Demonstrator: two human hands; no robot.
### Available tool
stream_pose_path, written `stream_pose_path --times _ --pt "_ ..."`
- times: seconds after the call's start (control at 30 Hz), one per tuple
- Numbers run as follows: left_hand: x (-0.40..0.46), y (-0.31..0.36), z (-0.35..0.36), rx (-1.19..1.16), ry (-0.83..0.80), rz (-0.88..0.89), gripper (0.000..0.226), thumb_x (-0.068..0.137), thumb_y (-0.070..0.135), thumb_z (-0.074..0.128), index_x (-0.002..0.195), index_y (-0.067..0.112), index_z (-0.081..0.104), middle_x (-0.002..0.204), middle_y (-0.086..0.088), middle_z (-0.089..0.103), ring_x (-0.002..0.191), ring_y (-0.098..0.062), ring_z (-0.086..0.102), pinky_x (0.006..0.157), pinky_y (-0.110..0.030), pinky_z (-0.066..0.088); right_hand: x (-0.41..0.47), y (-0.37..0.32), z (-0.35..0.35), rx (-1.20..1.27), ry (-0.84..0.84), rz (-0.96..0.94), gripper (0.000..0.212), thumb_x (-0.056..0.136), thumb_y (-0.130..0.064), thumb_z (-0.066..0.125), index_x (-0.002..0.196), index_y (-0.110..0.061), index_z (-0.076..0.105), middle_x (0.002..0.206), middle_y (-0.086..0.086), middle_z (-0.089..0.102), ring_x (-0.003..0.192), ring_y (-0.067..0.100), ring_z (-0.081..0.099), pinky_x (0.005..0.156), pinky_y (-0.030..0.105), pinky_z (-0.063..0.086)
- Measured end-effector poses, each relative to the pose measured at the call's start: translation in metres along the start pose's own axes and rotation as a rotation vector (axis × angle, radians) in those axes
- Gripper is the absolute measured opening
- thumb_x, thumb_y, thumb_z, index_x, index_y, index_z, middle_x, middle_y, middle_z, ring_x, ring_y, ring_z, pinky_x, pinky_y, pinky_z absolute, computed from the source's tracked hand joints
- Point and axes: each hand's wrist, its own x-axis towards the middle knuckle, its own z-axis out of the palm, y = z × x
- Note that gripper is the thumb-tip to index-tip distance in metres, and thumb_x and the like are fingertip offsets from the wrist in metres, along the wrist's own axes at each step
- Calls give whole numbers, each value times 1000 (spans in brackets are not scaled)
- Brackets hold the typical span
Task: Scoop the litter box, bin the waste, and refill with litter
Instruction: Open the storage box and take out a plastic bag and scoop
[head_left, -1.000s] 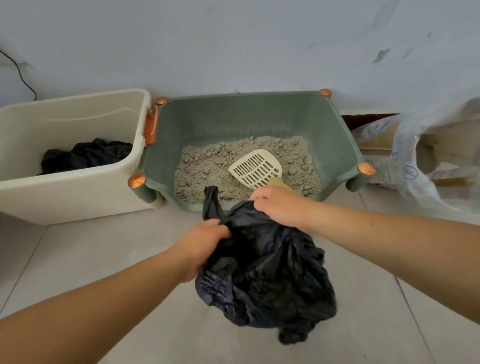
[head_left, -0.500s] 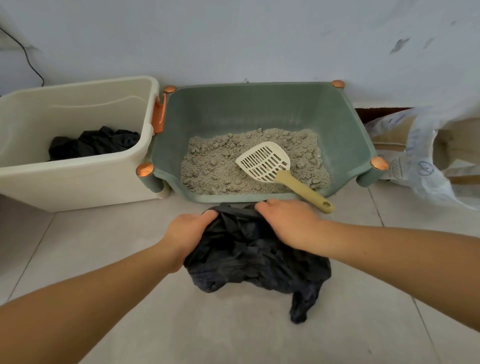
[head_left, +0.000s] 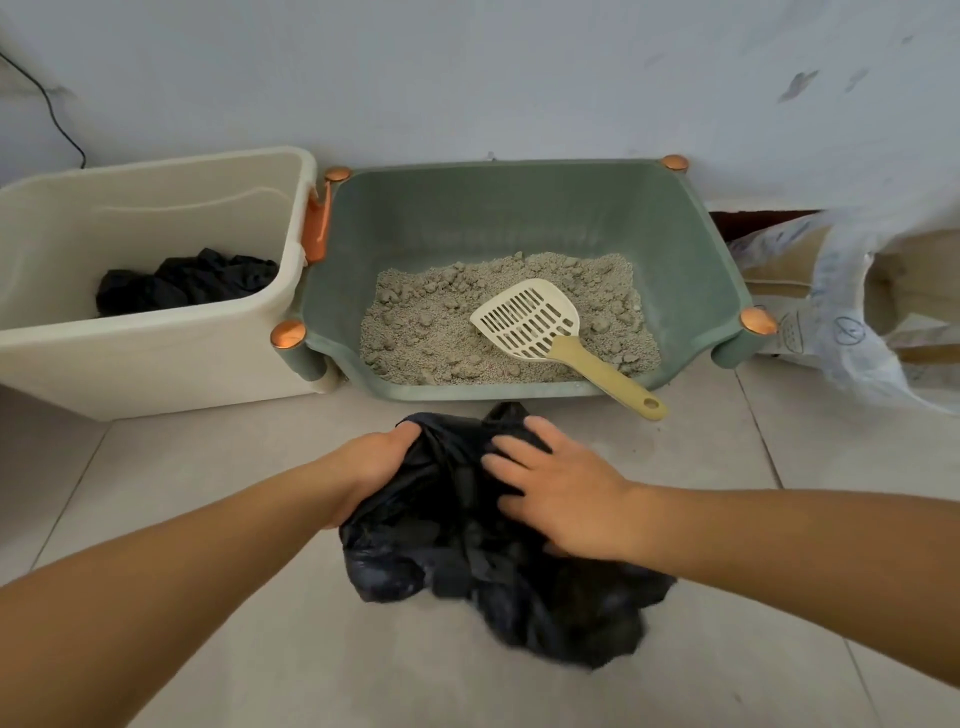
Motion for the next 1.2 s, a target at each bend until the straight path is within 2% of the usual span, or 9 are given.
stream_pose_path --times 0.1,0.3,0.4,0.5,0.63,0.8,0.97,1.1,1.2 --pt "1 -3 -15 312 88 18 63 94 54 30 118 3 59 123 -15 57 105 -30 56 92 -33 42 -9 17 4 -127 -267 137 48 96 -24 46 142 -24 37 159 13 -6 145 35 -8 110 61 -9" --pt "-2 -16 -22 1107 382 293 40 93 50 36 109 17 53 113 -8 59 98 -26 56 75 -34 42 -16 30 13 -165 -459 262 59 93 -20 54 146 -24 29 158 13 -8 145 35 -13 108 63 -11" --pt "-6 -18 -7 1317 645 1064 24 81 24 60 104 19 58 96 -5 61 86 -27 60 74 -36 42 -13 24 9 -111 -348 289 42 96 -18 44 139 -18 44 156 17 10 145 36 3 111 61 -1" --pt "-6 -18 10 1334 412 1518 11 80 17 49 83 20 60 80 -1 58 71 -21 54 65 -32 37 -8 16 6 -125 125 210 31 85 -12 38 92 -10 69 104 13 59 99 32 54 86 43 36" --pt "1 -17 32 1352 61 1065 23 90 18 48 111 14 55 114 -8 51 97 -28 55 68 -40 50 -3 3 5 -1 420 -96 22 82 -16 43 87 -17 64 85 3 59 76 22 56 64 31 45" --pt "5 -10 26 1386 -51 695 84 79 39 67 146 34 17 158 -1 -10 142 -30 16 106 -51 35 -8 -3 18 139 -184 -234 68 79 -41 66 138 -20 40 143 10 37 136 29 28 114 44 21" --pt "14 -11 14 1547 81 582 111 70 56 70 145 42 -11 152 -4 -34 144 -32 -15 104 -71 13 -23 -6 23 284 -445 -393 62 77 -57 64 129 -23 55 155 5 23 147 21 -5 112 50 -19" --pt "6 -14 16 1599 221 467 103 77 44 69 148 30 -5 155 -13 -20 144 -38 -4 104 -69 13 -24 -12 19 502 -492 -332 44 83 -55 60 112 -22 65 143 0 40 141 20 21 116 49 -3" --pt "-3 -14 33 1562 364 920 36 81 21 58 116 14 54 121 -15 48 109 -33 50 87 -46 42 -18 -7 17 581 -254 -212 32 91 -43 52 115 -23 60 134 -2 47 124 20 43 105 45 32"
